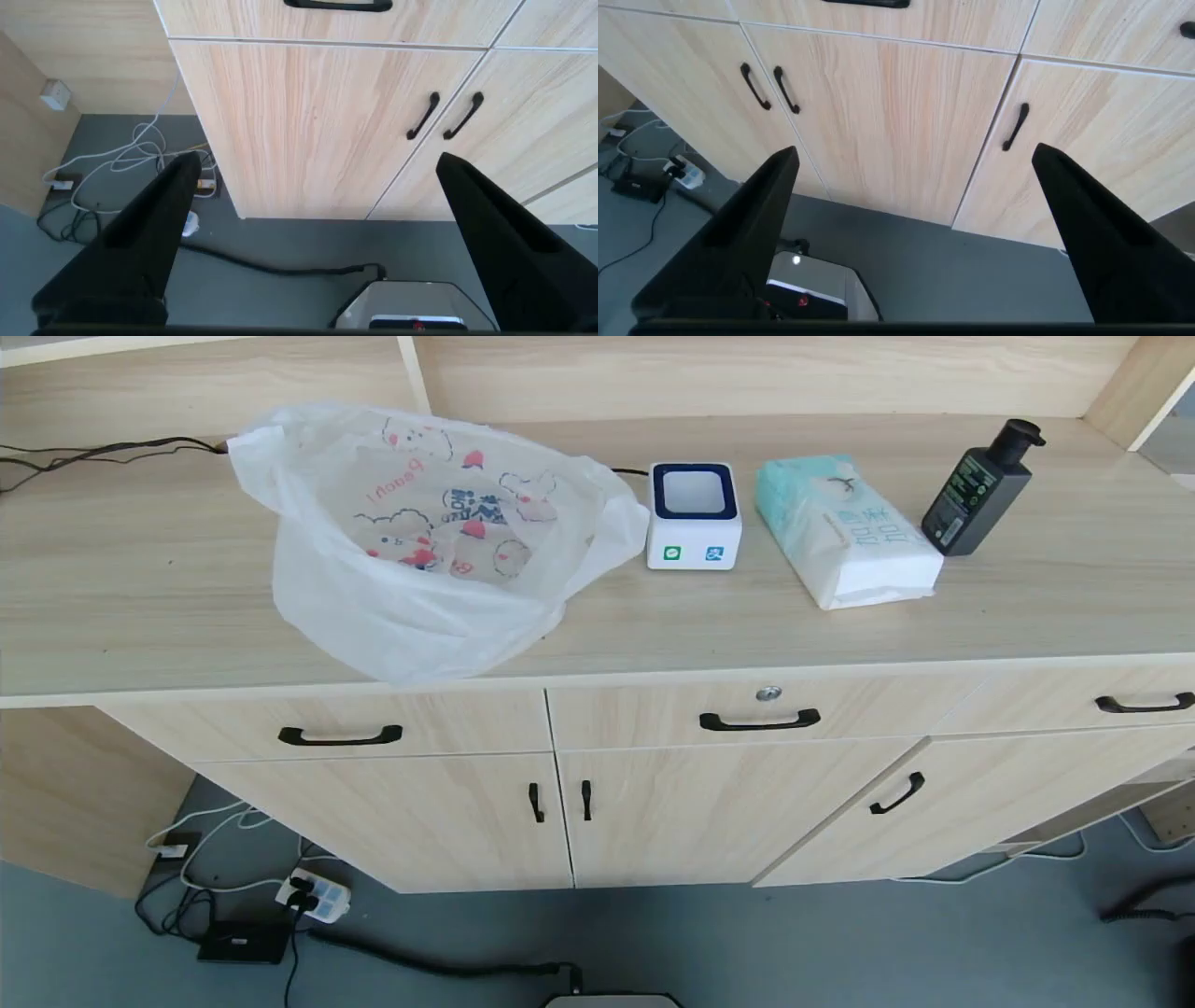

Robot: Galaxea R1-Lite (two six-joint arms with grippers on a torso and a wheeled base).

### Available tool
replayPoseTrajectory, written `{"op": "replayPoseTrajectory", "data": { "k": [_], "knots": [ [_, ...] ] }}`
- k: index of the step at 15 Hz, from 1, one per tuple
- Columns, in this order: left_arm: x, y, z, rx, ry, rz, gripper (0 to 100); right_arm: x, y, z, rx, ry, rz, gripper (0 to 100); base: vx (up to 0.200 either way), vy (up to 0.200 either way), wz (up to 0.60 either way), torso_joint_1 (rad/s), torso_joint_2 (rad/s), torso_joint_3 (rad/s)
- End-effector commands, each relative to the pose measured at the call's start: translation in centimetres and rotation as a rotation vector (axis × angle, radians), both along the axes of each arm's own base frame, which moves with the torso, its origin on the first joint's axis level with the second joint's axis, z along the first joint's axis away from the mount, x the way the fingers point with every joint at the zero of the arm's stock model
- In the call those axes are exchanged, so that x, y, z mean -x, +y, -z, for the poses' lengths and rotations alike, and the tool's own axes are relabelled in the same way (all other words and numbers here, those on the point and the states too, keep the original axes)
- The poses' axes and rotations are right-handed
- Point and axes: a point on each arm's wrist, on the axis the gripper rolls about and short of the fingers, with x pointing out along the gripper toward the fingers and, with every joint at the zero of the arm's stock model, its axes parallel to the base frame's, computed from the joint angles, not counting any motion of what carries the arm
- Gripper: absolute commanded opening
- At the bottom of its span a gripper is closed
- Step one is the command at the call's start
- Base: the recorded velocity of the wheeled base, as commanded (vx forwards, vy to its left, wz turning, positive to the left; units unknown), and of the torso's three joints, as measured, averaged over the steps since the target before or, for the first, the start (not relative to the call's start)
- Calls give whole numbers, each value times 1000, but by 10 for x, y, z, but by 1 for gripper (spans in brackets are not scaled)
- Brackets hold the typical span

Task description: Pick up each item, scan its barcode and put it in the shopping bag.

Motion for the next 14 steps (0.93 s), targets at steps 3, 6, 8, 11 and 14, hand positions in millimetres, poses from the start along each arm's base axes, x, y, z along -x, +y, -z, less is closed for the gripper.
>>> {"op": "replayPoseTrajectory", "data": {
  "k": [3,6,8,11,14],
  "knots": [
    [0,0,0,0,0,0,100,0,0,0,1,1,0,100,200,0,0,4,2,1],
    [0,0,0,0,-2,-2,100,0,0,0,1,1,0,100,200,0,0,1,-1,9],
    [0,0,0,0,-2,-2,100,0,0,0,0,2,0,100,200,0,0,0,2,2],
    [0,0,0,0,-2,0,100,0,0,0,-2,0,1,100,133,0,0,3,0,2],
    [0,0,0,0,-4,0,100,1,0,-5,28,-27,-3,100,0,0,0,0,0,0]
  ]
}}
